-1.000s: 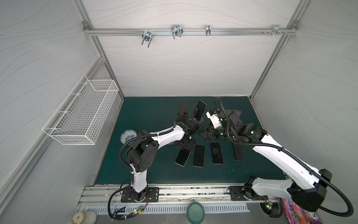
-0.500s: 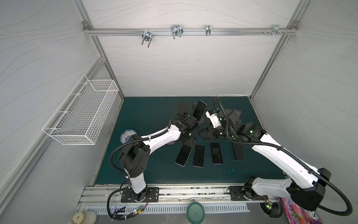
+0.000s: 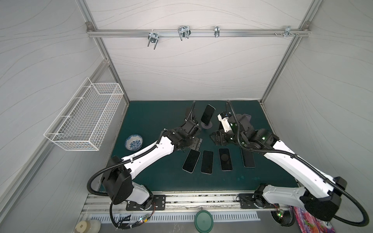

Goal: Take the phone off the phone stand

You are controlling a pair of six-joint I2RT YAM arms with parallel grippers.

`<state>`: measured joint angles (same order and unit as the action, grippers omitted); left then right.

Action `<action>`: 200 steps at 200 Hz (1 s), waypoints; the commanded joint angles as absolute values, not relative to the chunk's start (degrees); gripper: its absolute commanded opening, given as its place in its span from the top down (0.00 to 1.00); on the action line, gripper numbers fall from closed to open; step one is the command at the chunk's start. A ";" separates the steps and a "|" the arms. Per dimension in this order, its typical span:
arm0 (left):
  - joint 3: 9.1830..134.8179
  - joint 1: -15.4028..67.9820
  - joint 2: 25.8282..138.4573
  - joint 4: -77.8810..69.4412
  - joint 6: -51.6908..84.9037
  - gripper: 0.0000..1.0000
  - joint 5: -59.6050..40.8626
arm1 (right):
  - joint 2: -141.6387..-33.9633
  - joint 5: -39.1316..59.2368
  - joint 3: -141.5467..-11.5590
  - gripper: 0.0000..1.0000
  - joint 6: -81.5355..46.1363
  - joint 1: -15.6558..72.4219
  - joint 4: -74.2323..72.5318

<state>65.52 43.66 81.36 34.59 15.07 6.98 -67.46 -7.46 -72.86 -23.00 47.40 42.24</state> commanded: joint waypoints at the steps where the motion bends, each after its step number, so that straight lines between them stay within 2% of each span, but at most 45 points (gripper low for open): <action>1: 64.51 43.63 78.87 29.84 12.03 0.13 9.03 | -66.36 -12.68 -72.28 0.17 -24.28 47.57 41.02; 57: 60.22 43.48 73.41 24.04 7.80 0.11 6.73 | -66.39 -18.88 -72.47 0.08 -22.14 46.14 40.08; 74: 59.34 43.47 71.95 22.85 7.56 0.11 6.72 | -66.75 -18.94 -72.78 0.01 -21.97 45.02 40.16; 200: 55.21 43.42 63.54 14.87 2.39 0.10 8.81 | -72.35 -13.64 -74.91 0.01 -23.57 38.31 41.11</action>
